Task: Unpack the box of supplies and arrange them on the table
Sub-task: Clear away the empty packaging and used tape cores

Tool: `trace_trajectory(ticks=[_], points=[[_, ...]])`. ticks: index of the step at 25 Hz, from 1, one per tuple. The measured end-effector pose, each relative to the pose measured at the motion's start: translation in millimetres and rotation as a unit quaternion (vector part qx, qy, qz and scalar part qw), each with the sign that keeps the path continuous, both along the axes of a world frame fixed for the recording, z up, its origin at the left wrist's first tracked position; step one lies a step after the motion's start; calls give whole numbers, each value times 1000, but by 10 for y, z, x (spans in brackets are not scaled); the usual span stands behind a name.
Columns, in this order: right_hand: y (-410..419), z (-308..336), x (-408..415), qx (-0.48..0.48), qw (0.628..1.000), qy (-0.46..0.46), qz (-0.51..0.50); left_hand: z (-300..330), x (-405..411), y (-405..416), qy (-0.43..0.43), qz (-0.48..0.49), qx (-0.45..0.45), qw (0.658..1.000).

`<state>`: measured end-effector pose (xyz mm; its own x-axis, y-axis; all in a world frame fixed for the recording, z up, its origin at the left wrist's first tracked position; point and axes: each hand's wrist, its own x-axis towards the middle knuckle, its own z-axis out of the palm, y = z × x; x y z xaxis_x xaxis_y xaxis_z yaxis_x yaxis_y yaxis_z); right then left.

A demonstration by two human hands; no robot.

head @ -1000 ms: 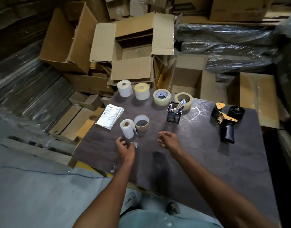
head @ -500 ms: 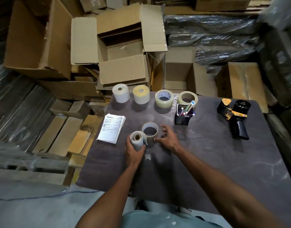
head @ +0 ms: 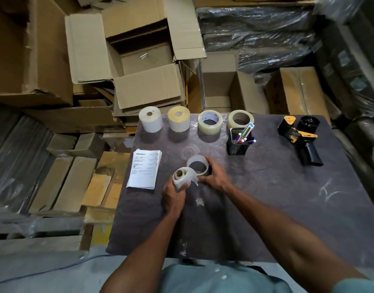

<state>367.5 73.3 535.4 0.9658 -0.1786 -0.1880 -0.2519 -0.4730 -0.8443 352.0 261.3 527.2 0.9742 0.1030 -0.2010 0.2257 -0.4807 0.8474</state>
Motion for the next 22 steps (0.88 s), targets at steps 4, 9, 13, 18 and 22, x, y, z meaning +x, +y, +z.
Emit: trace_trajectory(ticks=[4, 9, 13, 18, 22], points=[[23, -12, -17, -42, 999, -8, -5, 8, 16, 34, 2, -4, -3, 1000], [123, -1, 5, -57, 998, -13, -23, 97, -4, 124, 5, -5, -26, 1000], [155, 5, -123, -45, 996, -15, -75, 113, -72, 188, -6, 5, -26, 1000], [25, 56, -606, -33, 982, -54, -178, 168, -225, 52, -9, -14, -33, 999], [-288, 61, -998, -16, 964, -61, -260, 229, -396, -296, -3, -44, -48, 998]])
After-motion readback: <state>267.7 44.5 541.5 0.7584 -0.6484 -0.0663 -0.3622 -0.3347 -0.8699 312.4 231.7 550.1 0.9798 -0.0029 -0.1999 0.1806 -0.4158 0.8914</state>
